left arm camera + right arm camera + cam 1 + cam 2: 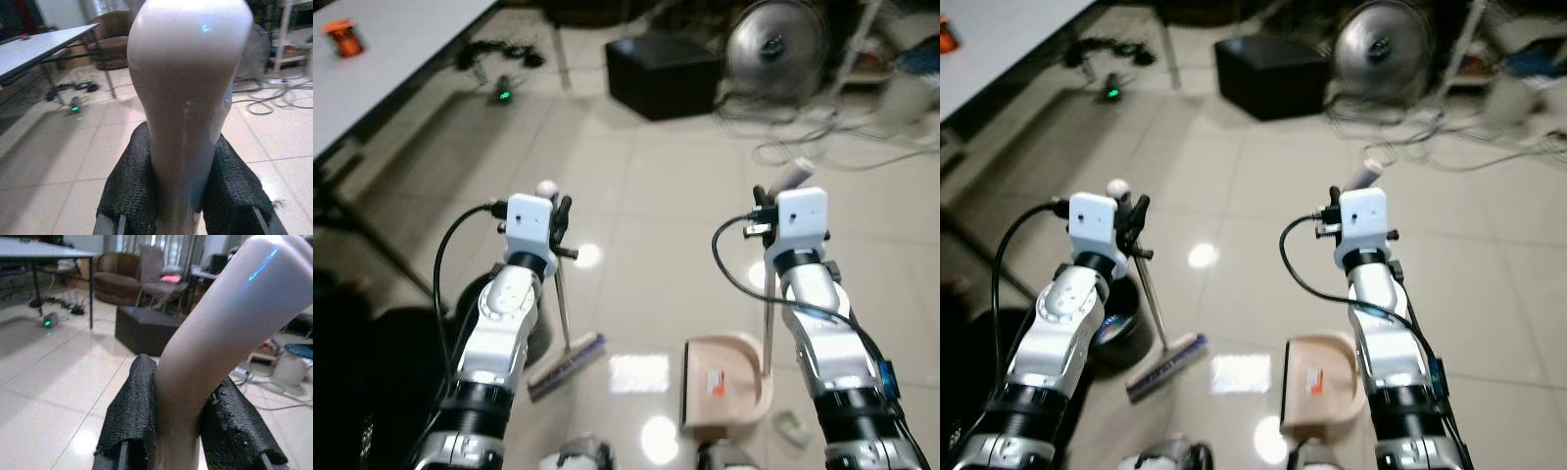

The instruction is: Sweep floor

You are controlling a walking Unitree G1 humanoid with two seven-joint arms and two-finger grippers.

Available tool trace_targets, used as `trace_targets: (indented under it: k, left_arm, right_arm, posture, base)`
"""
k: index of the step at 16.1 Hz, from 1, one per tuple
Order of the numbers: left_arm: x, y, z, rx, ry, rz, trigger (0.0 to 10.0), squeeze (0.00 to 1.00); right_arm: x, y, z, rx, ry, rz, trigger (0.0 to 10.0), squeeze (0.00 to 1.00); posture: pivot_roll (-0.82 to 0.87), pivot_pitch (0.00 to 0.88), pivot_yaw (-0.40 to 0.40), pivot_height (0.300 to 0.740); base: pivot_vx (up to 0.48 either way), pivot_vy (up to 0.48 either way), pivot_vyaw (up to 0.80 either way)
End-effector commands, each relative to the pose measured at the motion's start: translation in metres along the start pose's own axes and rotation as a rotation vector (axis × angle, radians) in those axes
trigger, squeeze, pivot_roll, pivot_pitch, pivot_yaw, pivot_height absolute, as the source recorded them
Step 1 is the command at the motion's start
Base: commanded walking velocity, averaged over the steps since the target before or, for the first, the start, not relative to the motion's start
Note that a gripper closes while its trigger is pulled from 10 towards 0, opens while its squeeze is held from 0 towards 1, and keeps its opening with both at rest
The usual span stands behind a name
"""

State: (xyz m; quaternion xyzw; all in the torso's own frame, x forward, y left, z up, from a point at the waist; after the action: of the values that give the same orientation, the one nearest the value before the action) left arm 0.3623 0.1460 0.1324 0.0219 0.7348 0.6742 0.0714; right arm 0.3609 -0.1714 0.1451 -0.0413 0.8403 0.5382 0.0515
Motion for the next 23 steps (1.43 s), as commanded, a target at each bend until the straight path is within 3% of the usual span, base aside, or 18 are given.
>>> trace_targets:
  k: [1, 3, 6, 10, 15, 18, 23]
  left_arm:
    - [-0.004, 0.014, 0.003, 0.023, 0.023, -0.071, 10.0, 0.0]
    - [-0.004, 0.019, 0.003, 0.034, 0.03, -0.108, 10.0, 0.0]
    - [-0.004, 0.017, 0.008, 0.034, 0.059, -0.132, 10.0, 0.0]
    - [-0.01, 0.017, 0.011, 0.041, 0.082, -0.159, 10.0, 0.0]
    - [-0.02, 0.011, -0.002, 0.067, 0.051, -0.164, 10.0, 0.0]
    - [-0.026, 0.006, -0.007, 0.071, 0.043, -0.157, 10.0, 0.0]
    - [-0.029, 0.0, -0.013, 0.083, 0.045, -0.147, 10.0, 0.0]
  right_arm:
    - [-0.005, 0.008, -0.007, 0.031, -0.014, -0.044, 10.0, 0.0]
    - [-0.012, 0.008, -0.012, 0.034, -0.024, -0.05, 10.0, 0.0]
    - [-0.018, 0.009, -0.006, 0.037, 0.005, -0.077, 10.0, 0.0]
    - [-0.022, 0.012, 0.012, 0.044, 0.039, -0.123, 10.0, 0.0]
    - [-0.026, 0.028, 0.036, 0.088, 0.026, -0.223, 10.0, 0.0]
    - [-0.022, 0.033, 0.05, 0.143, 0.036, -0.268, 10.0, 0.0]
    - [-0.007, 0.016, 0.062, 0.191, 0.05, -0.249, 10.0, 0.0]
  posture:
    - [0.07, 0.207, 0.098, 0.74]
    - [0.08, 0.238, 0.101, 0.74]
    - [0.1, 0.27, 0.095, 0.74]
    - [0.13, 0.306, 0.099, 0.74]
    - [0.14, 0.322, 0.109, 0.74]
    - [0.14, 0.344, 0.117, 0.74]
    - [0.14, 0.333, 0.136, 0.74]
  base:
    - [0.0, 0.0, 0.0]
    - [0.0, 0.0, 0.0]
    - [0.0, 0.0, 0.0]
    - [0.0, 0.0, 0.0]
    - [0.0, 0.0, 0.0]
    - [0.0, 0.0, 0.0]
    - [0.0, 0.0, 0.0]
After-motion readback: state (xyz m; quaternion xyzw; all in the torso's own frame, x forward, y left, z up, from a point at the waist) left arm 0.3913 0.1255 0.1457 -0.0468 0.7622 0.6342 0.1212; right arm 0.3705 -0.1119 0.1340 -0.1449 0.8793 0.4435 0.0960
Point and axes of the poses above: a point about 5 cm out from each wrist's last joint towards the gripper, its own x axis pointing back from the gripper into the wrist, its own y axis along the axis of the wrist's last joint, z = x × y, the point moved 4 cm from there along -x, pointing out of the wrist towards the gripper, and after that the axes turned 11 degrees about x, right-handed, at the moved point
